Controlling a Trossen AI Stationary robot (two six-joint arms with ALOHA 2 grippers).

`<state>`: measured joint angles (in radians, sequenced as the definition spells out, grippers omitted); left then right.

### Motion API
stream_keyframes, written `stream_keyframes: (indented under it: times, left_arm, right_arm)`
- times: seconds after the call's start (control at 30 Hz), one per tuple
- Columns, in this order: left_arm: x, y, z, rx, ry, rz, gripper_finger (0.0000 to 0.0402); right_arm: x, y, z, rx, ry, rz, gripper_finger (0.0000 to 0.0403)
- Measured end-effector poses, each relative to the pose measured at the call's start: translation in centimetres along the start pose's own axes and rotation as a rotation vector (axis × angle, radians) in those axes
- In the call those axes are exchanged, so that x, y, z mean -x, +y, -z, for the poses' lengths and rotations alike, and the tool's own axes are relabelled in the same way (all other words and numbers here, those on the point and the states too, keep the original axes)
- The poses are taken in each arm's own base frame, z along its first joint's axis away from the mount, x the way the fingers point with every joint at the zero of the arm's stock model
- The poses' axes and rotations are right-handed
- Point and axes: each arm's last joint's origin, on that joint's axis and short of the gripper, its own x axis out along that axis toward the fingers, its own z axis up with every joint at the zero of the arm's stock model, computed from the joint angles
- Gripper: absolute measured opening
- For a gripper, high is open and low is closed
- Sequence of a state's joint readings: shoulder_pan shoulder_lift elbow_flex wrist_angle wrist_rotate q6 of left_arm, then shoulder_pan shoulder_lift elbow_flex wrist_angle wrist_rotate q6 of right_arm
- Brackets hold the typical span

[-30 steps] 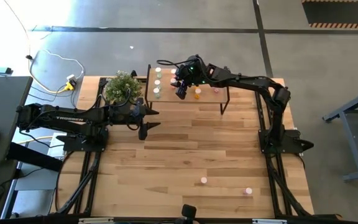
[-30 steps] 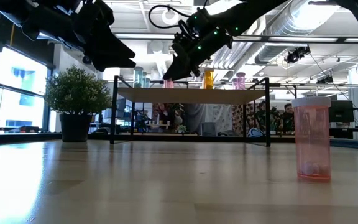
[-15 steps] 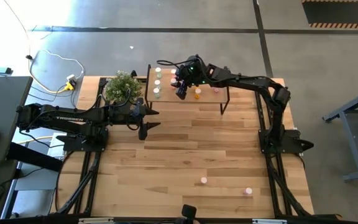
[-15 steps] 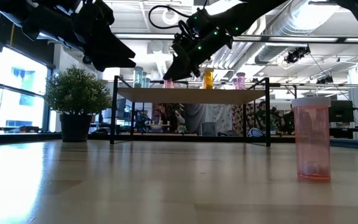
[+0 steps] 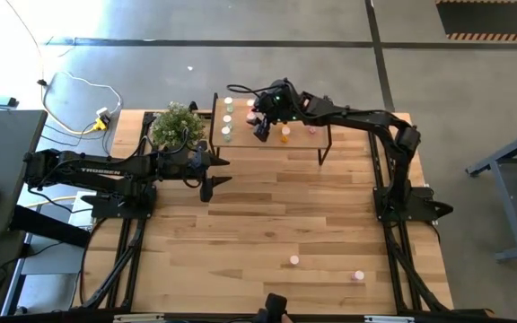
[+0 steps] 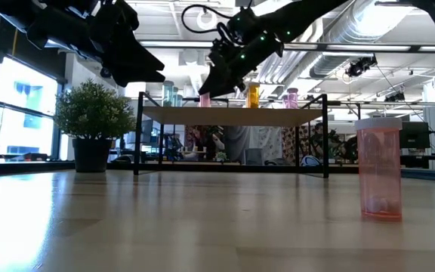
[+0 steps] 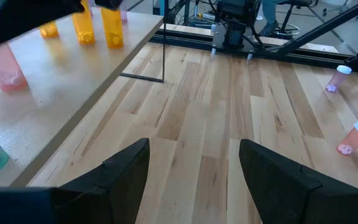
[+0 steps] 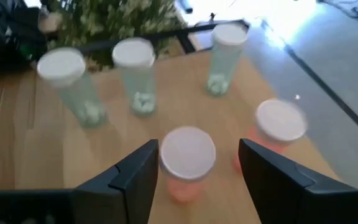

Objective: Pick and place medicine bottles onto shelf by color
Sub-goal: Put the pink pill bottle on the shelf aligned with the other pink pill bottles

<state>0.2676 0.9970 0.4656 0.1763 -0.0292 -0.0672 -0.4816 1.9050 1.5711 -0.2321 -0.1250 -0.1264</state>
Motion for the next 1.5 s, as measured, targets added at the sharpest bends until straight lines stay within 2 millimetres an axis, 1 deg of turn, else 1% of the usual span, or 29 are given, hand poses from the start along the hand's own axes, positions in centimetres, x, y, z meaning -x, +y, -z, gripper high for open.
stream_keyframes:
  times: [0.37,0.5,0.8,0.93,1.1,1.2,1.3,1.5]
  left_arm:
    - [0.0,0.0,0.0,0.0,0.004,-0.001,0.0239]
    - [0.0,0.0,0.1,0.0,0.008,-0.001,0.0239]
    - [0.0,0.0,0.1,0.0,0.008,-0.001,0.0239]
    - [0.0,0.0,0.1,0.0,0.008,-0.002,0.0239]
    - [0.0,0.0,0.1,0.0,0.006,-0.011,0.0239]
    - [0.0,0.0,0.0,0.0,0.003,-0.012,0.0239]
    - [0.0,0.0,0.1,-0.001,0.011,-0.011,0.0239]
    - [0.0,-0.6,0.6,-0.014,0.055,0.017,0.0239]
  right_arm:
    - [1.0,0.3,-1.6,-0.022,0.014,-0.001,0.0211]
    - [1.2,0.7,-2.0,-0.025,0.023,-0.009,0.0211]
    - [2.4,1.5,-3.9,-0.02,0.023,-0.026,0.0211]
    - [3.1,2.2,-4.3,0.006,0.077,-0.045,0.0211]
    - [4.1,3.9,-4.0,0.052,0.158,-0.087,0.0211]
    - [4.3,5.2,-3.7,0.072,0.193,-0.116,0.0211]
    - [4.5,7.0,-3.5,0.089,0.228,-0.143,0.0211]
    - [6.0,10.9,-3.0,0.157,0.31,-0.148,0.0211]
